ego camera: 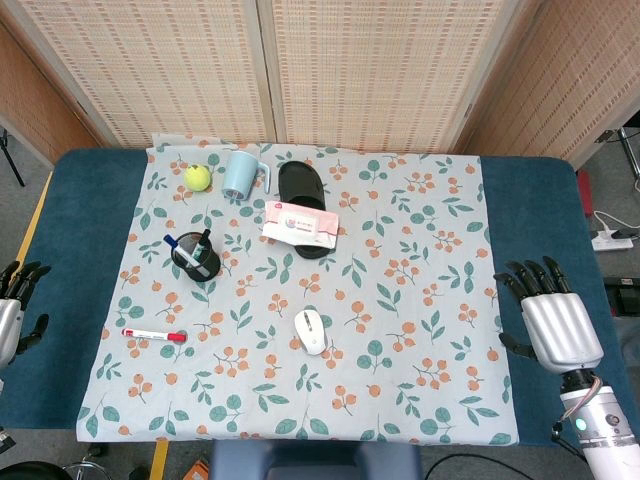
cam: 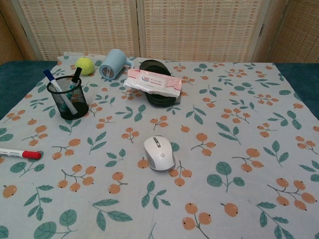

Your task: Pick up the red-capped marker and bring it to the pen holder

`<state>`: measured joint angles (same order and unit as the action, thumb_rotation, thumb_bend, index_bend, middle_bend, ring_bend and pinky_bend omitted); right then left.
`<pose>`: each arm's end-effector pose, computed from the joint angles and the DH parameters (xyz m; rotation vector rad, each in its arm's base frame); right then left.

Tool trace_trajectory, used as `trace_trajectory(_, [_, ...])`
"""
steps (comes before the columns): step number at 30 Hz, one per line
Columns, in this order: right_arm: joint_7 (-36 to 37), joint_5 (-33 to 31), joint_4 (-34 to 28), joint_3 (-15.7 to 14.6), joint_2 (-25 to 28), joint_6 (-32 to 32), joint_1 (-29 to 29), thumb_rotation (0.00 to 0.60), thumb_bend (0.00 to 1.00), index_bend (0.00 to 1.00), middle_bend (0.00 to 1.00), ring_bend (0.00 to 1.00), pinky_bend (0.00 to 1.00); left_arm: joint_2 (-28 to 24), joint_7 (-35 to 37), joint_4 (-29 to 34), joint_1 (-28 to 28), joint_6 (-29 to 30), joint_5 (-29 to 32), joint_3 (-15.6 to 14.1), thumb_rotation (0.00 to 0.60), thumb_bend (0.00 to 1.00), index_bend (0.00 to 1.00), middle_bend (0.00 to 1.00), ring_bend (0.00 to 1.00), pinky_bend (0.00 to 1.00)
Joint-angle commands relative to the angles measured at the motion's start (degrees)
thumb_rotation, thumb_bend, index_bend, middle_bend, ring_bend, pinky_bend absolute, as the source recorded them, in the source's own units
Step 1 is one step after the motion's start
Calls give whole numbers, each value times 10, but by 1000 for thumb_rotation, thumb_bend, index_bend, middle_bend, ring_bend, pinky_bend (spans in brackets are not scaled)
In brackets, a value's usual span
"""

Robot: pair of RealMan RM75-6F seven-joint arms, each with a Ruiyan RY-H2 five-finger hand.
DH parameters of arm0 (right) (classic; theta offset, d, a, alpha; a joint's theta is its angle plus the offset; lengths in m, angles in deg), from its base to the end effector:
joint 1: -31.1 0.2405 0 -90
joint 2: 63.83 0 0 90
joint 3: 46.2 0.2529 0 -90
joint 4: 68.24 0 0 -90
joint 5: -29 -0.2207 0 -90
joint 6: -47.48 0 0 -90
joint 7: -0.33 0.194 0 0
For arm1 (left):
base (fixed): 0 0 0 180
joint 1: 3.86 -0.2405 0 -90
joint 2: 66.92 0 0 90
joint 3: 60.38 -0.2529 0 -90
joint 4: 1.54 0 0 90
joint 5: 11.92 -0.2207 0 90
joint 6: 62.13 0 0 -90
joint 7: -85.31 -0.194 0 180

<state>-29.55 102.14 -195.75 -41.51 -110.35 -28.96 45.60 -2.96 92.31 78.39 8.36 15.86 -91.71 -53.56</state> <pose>-0.1967 -0.2573 0.1668 1.5678 -0.8249 0.7051 -0.3432 0.2946 0.1820 -1.3632 -0.8345 -0.8660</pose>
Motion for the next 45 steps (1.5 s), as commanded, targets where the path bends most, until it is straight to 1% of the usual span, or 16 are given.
trace_trajectory(1, [-1,-2,0,0,1,-1,0,600,98,217,128,92,16,0,1,1,0,-3,1,-1,600,375,150,86,9,118])
trace_trajectory(34, [5,3,-4,-2,5,-6,-2,600,98,217,128,92,16,0,1,4,0,2,-2,-1,600,374,150,87,9,118])
trace_trajectory(36, [9,4,-4,-2,7,-6,-2,600,98,217,128,92,16,-3,1,16,-2,4,-3,-2,600,375,150,95,9,118])
trace_trajectory(39, [16,6,-5,-1,10,-10,-5,600,98,217,128,93,16,-9,-5,53,-7,11,-6,-4,600,374,150,114,9,118])
trace_trajectory(42, [22,7,-2,-2,12,-8,-5,600,98,217,128,93,16,-14,-18,112,-10,19,-17,-10,600,375,150,119,9,117])
trace_trajectory(45, [28,8,0,-2,13,-1,-3,600,98,216,128,93,16,-10,-49,167,-10,25,-38,-20,600,374,150,119,9,117])
